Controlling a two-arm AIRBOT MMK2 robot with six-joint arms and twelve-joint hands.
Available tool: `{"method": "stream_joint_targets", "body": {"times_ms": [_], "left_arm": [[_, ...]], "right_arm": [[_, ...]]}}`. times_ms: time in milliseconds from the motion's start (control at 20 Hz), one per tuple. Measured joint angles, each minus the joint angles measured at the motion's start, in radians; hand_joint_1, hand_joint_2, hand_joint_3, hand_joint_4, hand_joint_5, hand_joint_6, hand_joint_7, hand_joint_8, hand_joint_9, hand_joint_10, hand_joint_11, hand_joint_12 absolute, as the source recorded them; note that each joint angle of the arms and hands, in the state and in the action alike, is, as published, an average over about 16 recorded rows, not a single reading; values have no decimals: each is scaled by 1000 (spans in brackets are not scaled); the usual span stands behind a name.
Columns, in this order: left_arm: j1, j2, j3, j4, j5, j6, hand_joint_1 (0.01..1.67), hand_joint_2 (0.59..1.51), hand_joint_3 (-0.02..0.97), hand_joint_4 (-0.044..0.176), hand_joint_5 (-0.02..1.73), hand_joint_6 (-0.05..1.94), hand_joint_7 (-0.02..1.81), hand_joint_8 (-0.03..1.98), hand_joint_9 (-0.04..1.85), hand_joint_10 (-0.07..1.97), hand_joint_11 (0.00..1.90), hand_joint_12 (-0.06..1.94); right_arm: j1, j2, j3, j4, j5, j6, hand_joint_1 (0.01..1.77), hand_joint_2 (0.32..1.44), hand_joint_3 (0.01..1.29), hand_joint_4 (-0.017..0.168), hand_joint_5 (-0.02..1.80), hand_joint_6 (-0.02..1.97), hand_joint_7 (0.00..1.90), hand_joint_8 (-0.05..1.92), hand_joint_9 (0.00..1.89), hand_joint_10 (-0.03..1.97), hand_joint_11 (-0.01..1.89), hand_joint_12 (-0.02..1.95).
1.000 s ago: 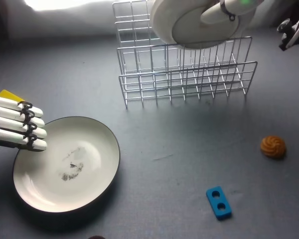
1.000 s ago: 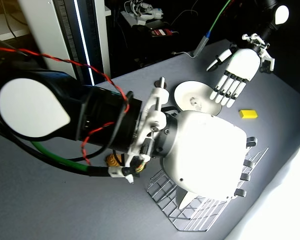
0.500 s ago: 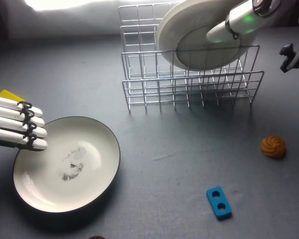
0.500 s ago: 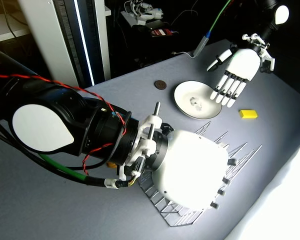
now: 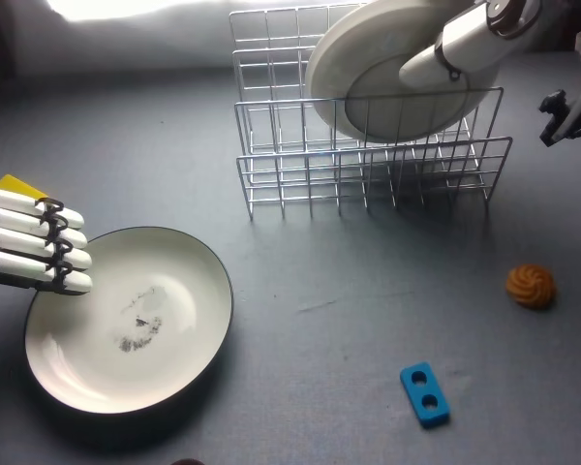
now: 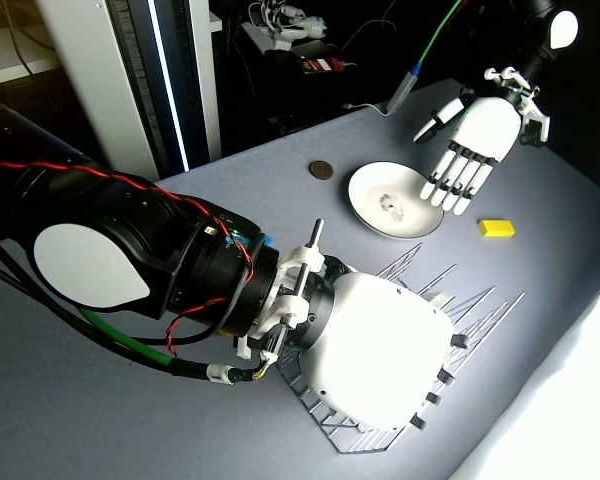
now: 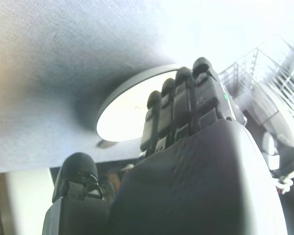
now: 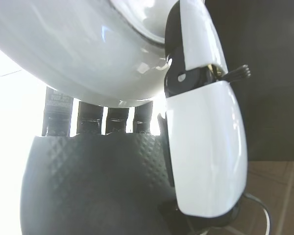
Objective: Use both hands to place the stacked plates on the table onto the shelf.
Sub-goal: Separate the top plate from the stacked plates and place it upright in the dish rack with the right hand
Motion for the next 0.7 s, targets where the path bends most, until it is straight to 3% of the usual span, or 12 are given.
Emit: {"method": "stream_joint_targets", "body": {"times_ms": [250,700], "left_arm": [[1,-1,0,0,2,0,16,1197,17,6,95,15,87,5,61,13,23,12],[5,-1,0,-1,5,0,16,1198,18,6,88,14,85,5,48,9,18,12]], "right_arm": [[-12,-2,1,7,19,-16,1223,1012,13,-4,847,955,1047,815,1076,725,886,1390],[-32,-3,1,15,60,-33,1072,1060,13,-4,786,455,990,282,1032,417,819,1359]]}}
